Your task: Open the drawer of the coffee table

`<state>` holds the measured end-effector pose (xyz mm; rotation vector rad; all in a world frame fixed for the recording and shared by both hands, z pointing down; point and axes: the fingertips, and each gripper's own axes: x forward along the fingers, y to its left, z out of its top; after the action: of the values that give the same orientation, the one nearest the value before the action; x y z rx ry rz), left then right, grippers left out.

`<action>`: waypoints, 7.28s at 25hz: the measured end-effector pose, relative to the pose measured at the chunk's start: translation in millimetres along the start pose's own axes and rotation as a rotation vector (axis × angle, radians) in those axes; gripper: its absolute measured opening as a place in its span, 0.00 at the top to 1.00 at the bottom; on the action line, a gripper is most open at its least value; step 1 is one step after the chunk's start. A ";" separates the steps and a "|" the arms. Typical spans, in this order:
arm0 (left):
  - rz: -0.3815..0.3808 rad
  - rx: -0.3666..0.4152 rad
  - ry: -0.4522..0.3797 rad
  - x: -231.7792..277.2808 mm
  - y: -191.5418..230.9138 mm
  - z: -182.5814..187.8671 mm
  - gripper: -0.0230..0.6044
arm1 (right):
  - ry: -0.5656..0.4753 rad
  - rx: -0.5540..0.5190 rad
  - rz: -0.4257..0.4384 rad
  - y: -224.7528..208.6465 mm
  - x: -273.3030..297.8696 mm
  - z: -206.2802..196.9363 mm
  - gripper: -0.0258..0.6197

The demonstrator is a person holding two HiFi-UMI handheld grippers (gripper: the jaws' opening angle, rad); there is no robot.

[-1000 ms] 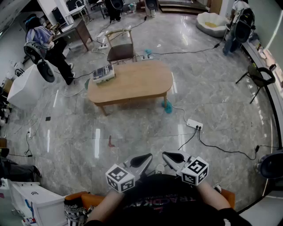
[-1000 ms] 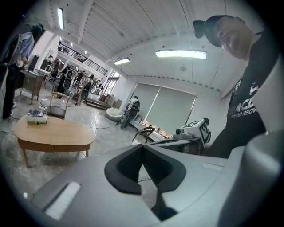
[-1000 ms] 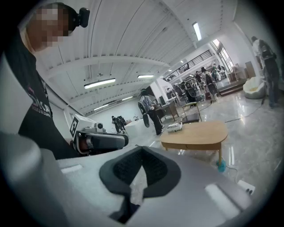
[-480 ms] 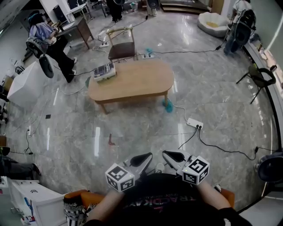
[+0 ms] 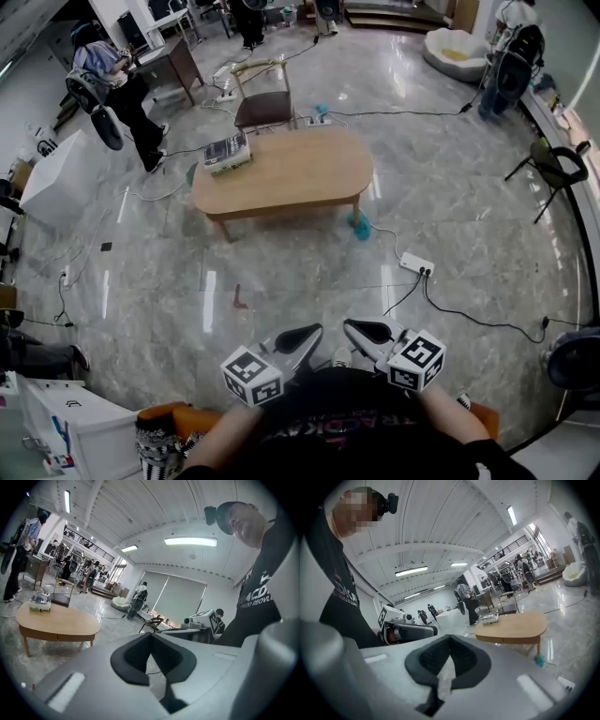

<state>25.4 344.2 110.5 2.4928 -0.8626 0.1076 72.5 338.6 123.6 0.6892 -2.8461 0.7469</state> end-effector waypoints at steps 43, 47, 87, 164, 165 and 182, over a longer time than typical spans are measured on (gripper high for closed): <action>0.056 0.023 -0.026 50.3 142.1 77.1 0.95 | -0.084 0.052 -0.230 -134.0 45.3 77.1 0.96; 0.081 0.060 -0.024 43.0 170.1 85.8 0.95 | -0.088 0.047 -0.256 -151.1 67.0 88.0 0.96; 0.257 0.049 -0.045 43.6 370.0 125.9 0.95 | -0.052 -0.023 -0.369 -291.3 182.0 129.8 0.96; 0.378 0.218 -0.064 346.6 828.3 -305.5 0.95 | -0.022 -0.248 -0.519 -867.4 354.5 -266.5 0.63; 0.377 0.219 -0.065 345.7 827.2 -305.1 0.95 | -0.012 -0.265 -0.506 -865.5 357.9 -263.8 0.63; 0.421 0.223 -0.115 305.7 814.0 -291.4 0.79 | 0.034 -0.285 -0.449 -852.7 360.6 -252.4 0.67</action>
<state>-193.7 -237.9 784.4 2.4958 -1.4888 0.2144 141.9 -341.8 796.7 1.1870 -2.5430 0.2750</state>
